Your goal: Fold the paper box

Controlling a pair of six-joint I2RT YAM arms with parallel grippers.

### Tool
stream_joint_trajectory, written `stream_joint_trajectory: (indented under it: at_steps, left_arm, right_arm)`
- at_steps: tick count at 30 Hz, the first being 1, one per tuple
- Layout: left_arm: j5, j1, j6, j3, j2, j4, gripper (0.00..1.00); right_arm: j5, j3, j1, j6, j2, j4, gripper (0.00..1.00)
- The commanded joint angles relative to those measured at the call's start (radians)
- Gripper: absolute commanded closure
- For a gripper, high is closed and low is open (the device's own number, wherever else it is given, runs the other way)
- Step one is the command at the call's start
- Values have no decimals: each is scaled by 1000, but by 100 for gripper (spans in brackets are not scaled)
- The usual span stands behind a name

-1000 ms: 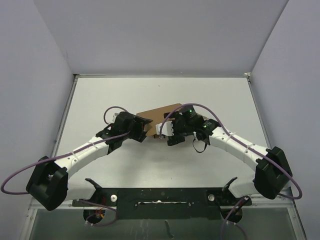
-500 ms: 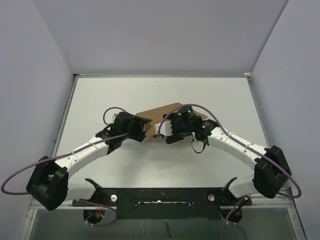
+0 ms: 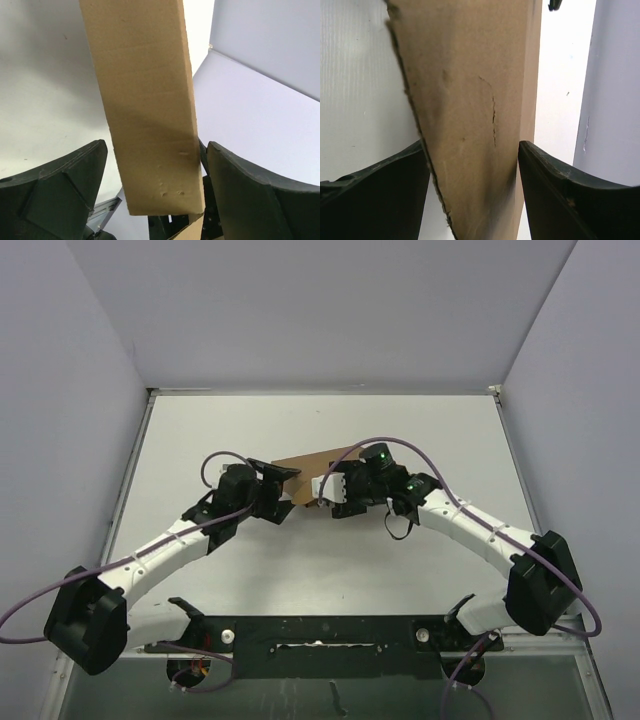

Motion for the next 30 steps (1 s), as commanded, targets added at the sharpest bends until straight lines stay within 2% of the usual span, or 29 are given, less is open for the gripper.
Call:
stream_joint_trajectory:
  at_steps: [1, 9, 17, 19, 24, 30]
  left_arm:
    - [3, 16, 16, 7, -58, 37, 18]
    - [-24, 29, 65, 26, -144, -48, 3]
    - [-91, 42, 225, 44, -285, -148, 2]
    - [-109, 43, 301, 40, -318, -161, 2]
    - [-118, 45, 648, 35, -367, -153, 2]
    - [-64, 45, 847, -98, -444, -48, 2]
  right_arm:
    - [-67, 67, -29, 69, -8, -4, 46]
    - [-153, 128, -96, 150, -11, -59, 47]
    - [-266, 206, -188, 264, -20, -125, 48]
    - [-306, 230, -218, 306, -19, -139, 48]
    - [-439, 302, -309, 428, 1, -194, 48]
    - [-604, 383, -410, 596, 44, -262, 48]
